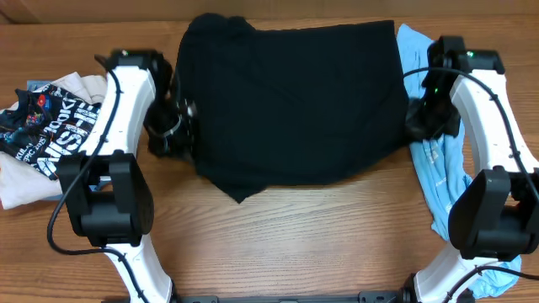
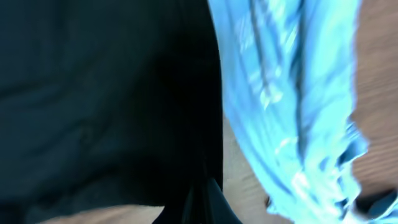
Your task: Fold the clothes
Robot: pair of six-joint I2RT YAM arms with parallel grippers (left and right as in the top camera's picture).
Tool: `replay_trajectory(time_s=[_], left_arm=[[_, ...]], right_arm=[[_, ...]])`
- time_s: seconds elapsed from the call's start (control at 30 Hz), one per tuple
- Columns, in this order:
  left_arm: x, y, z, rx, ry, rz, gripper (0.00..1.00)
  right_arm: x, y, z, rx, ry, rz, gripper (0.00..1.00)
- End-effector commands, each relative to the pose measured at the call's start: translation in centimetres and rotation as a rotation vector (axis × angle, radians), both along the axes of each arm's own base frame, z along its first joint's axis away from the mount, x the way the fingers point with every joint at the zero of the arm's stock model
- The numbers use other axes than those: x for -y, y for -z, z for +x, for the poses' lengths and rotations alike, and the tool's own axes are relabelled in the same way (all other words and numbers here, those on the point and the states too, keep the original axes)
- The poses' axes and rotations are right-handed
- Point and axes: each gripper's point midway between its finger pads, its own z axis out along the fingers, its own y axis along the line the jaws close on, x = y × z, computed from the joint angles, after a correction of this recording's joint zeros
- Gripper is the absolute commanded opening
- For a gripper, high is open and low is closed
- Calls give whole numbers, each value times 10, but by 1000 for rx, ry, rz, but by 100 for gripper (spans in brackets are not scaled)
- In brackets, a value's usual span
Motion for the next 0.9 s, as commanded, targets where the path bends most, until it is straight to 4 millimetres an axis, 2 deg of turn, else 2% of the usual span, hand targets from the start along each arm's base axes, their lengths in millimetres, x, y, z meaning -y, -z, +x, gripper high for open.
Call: replay_trajectory(time_s=[0.0,0.07,0.17,0.23,0.37,0.6,0.73,0.8,0.87], left_arm=[[-11,23,-35,-85,20,46,4],[-23,38,-57,-123,-3,113,4],[-44,46,-78,-124,-76,191,4],[-61,43,-84,-79,-184,217,4],[-96,22,-88,38,-375,245,4],[-100,-7,-94,141,-426,227,4],[-98,-21,-95,199,-433,228,4],[-98,-29,-84,284,-455,216,4],[-97,-37,-66,388,-466,189,4]], right_arm=[[-1,14,-20,-58,36,33,4],[-1,23,-31,-99,50,36,4],[-2,29,-44,-146,61,38,4],[-2,28,-52,-164,76,36,4],[0,17,-64,-122,102,9,4],[-1,-14,-85,-24,125,-2,4],[-2,-28,-89,20,120,-4,4],[-2,-29,-86,36,118,-2,4],[-5,-27,-73,79,99,18,4]])
